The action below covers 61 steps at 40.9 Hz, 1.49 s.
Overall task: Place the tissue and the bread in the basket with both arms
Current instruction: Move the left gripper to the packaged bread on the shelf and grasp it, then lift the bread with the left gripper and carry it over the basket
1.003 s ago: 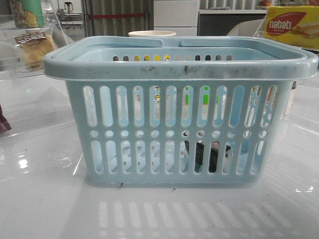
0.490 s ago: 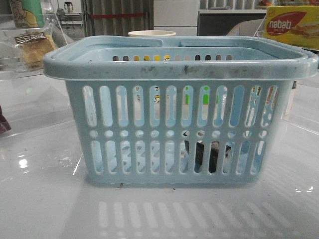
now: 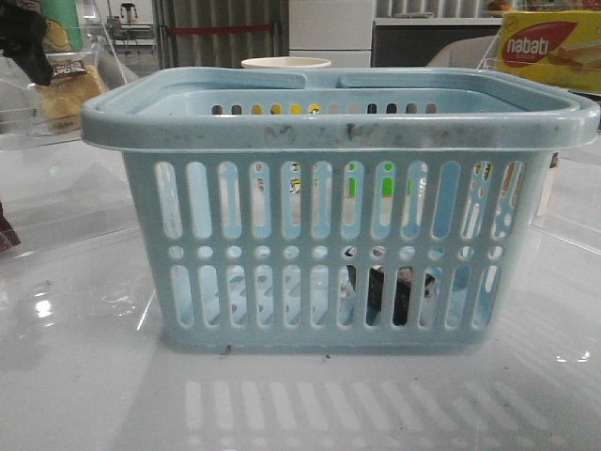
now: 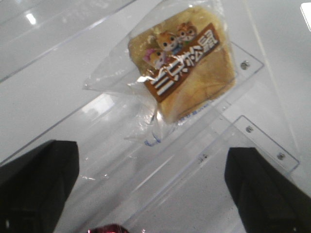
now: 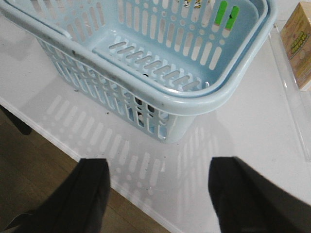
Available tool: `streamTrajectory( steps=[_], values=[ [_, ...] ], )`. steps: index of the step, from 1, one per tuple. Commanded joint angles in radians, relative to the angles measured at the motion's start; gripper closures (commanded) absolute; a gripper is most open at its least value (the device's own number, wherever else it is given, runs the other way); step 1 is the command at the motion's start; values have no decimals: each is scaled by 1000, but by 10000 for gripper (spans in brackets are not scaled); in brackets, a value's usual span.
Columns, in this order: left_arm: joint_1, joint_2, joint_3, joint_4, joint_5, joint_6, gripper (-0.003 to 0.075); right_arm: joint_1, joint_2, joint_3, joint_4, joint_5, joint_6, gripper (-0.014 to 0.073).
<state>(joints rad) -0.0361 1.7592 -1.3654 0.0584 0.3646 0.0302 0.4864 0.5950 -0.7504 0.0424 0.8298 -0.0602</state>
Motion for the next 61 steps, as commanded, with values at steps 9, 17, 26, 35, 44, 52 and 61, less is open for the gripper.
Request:
streamTrajectory(
  steps=[9, 17, 26, 35, 44, 52, 61],
  values=[
    [10, 120, -191, -58, -128, -9, 66, -2, 0, -25, -12, -70, 1, 53],
    [8, 183, -239, -116, -213, -9, 66, -2, 0, -25, -12, -70, 1, 53],
    [8, 225, -274, -132, -243, -9, 66, -2, 0, -25, -12, -70, 1, 53],
    [8, 231, -274, -132, -242, -9, 132, -2, 0, -25, -12, -71, 1, 53],
    [8, 231, -274, -132, -242, -9, 364, -2, 0, -25, -12, -71, 1, 53],
    [8, 229, -274, -132, -209, -9, 511, -2, 0, -25, -12, -71, 1, 53],
    [8, 160, -274, -132, -56, -9, 626, -2, 0, -25, -12, -71, 1, 53]
  ],
)
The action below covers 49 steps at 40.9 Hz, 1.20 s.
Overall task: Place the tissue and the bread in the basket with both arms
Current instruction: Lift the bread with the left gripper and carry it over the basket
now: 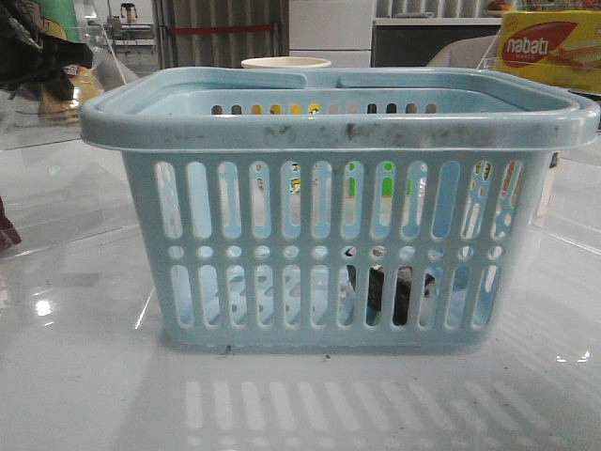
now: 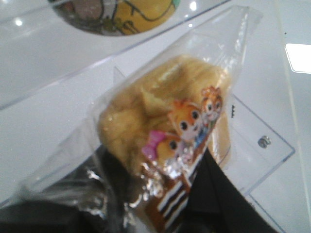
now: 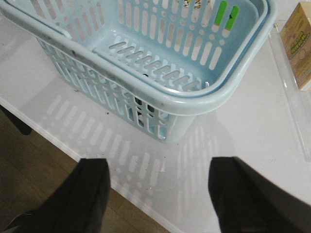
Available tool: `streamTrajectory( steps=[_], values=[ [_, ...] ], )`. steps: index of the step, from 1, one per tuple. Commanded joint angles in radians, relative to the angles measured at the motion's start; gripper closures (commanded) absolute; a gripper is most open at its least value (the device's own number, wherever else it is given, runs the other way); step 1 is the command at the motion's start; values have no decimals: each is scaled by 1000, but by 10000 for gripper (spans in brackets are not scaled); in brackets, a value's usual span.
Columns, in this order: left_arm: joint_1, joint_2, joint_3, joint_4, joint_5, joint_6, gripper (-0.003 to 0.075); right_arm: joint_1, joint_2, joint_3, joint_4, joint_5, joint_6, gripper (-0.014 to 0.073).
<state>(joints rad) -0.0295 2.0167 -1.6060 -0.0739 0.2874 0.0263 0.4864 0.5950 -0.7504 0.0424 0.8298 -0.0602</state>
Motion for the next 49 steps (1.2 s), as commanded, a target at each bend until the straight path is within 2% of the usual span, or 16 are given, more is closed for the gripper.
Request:
streamTrajectory(
  steps=[1, 13, 19, 26, 32, 42, 49],
  values=[
    [2, -108, -33, 0, 38, -5, 631, -2, 0, -25, -12, -71, 1, 53],
    [-11, -287, -33, -1, 203, -5, 630, -2, 0, -25, -12, -71, 1, 53],
    [-58, -397, -33, -1, 316, 38, 630, -2, 0, -25, -12, -71, 1, 53],
    [-169, -518, -33, -1, 475, 163, 630, -2, 0, -25, -12, -72, 1, 53],
    [-297, -580, -33, -1, 579, 182, 630, -2, 0, -25, -12, -72, 1, 53],
    [-520, -558, -31, -7, 619, 182, 630, -2, 0, -25, -12, -72, 1, 53],
    [-622, -488, -31, -7, 608, 182, 630, -2, 0, -25, -12, -72, 1, 53]
  ],
)
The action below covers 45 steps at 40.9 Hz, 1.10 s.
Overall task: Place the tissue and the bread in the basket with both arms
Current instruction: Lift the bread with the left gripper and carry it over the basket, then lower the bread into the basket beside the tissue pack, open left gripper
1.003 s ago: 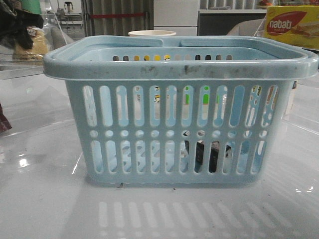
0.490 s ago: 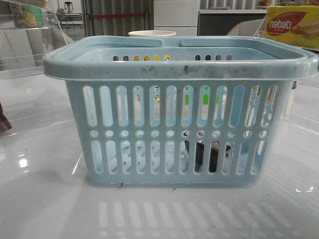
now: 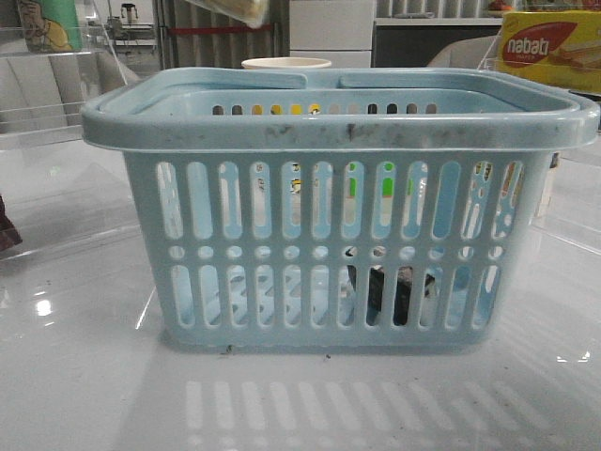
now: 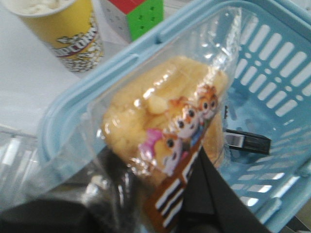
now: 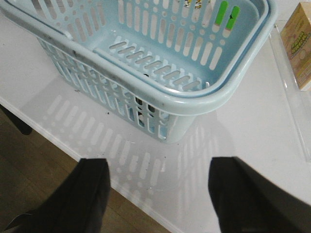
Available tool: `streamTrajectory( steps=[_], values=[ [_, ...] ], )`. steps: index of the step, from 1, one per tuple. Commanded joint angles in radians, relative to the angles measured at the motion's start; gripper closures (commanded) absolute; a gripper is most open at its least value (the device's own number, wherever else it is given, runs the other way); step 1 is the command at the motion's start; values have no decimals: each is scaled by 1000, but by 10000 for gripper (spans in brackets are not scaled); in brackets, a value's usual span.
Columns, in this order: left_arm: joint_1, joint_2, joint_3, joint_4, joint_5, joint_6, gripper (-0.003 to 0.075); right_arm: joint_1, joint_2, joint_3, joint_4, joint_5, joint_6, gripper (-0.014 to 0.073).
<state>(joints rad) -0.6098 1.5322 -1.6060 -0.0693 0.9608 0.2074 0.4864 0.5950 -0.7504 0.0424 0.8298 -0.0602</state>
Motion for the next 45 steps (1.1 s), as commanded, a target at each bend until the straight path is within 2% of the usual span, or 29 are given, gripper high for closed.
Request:
streamTrajectory(
  steps=[1, 17, 28, 33, 40, 43, 45],
  values=[
    [-49, 8, -31, -11, -68, 1, 630, -2, 0, -25, -12, -72, 1, 53],
    [-65, 242, -31, -5, -99, 1, 630, -2, 0, -25, -12, -72, 1, 53],
    [-65, 299, -31, -5, -128, 1, 624, -2, 0, -25, -12, -72, 1, 53],
    [-65, 299, -31, -5, -131, 1, 535, -2, 0, -25, -12, -72, 1, 53],
    [-65, 299, -31, -5, -142, 1, 293, -2, 0, -25, -12, -72, 1, 53],
    [-65, 299, -31, -5, -142, 1, 239, -2, 0, -25, -12, -72, 1, 53],
    [-65, 299, -31, -5, -142, 1, 237, -2, 0, -25, -12, -72, 1, 53]
  ],
)
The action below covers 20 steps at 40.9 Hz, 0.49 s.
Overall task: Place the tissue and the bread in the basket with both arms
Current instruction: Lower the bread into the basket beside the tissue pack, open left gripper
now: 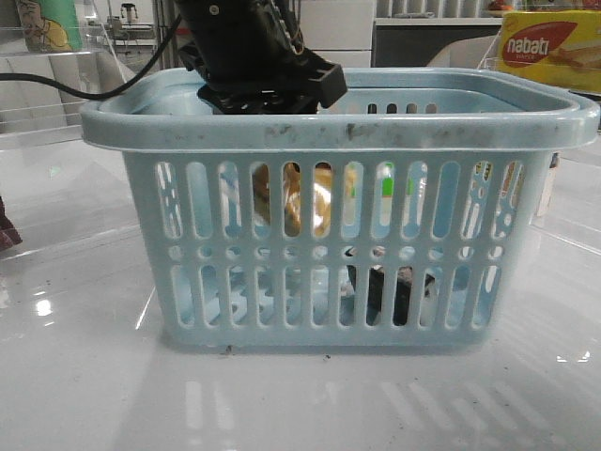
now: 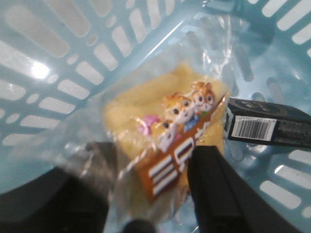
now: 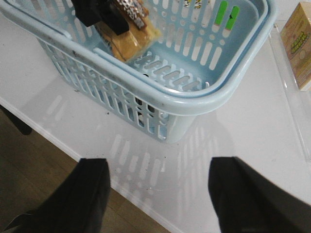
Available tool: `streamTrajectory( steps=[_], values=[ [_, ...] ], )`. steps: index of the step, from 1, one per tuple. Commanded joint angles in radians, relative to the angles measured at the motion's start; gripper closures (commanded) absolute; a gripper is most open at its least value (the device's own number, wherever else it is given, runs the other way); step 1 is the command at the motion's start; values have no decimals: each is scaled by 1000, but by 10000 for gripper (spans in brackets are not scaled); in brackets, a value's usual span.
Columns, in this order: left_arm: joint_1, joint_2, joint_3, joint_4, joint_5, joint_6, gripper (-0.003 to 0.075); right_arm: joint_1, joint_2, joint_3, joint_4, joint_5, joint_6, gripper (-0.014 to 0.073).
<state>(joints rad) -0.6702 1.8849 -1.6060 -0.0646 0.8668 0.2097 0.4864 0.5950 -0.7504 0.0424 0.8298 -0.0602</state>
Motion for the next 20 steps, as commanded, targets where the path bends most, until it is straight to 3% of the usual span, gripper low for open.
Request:
streamTrajectory(
  steps=[1, 20],
  values=[
    [-5, -54, -31, -10, -48, -2, 241, -2, 0, -25, -12, -72, 1, 53],
    [-5, -129, -90, -10, 19, -6, 267, -2, 0, -25, -12, -72, 1, 53]
  ],
)
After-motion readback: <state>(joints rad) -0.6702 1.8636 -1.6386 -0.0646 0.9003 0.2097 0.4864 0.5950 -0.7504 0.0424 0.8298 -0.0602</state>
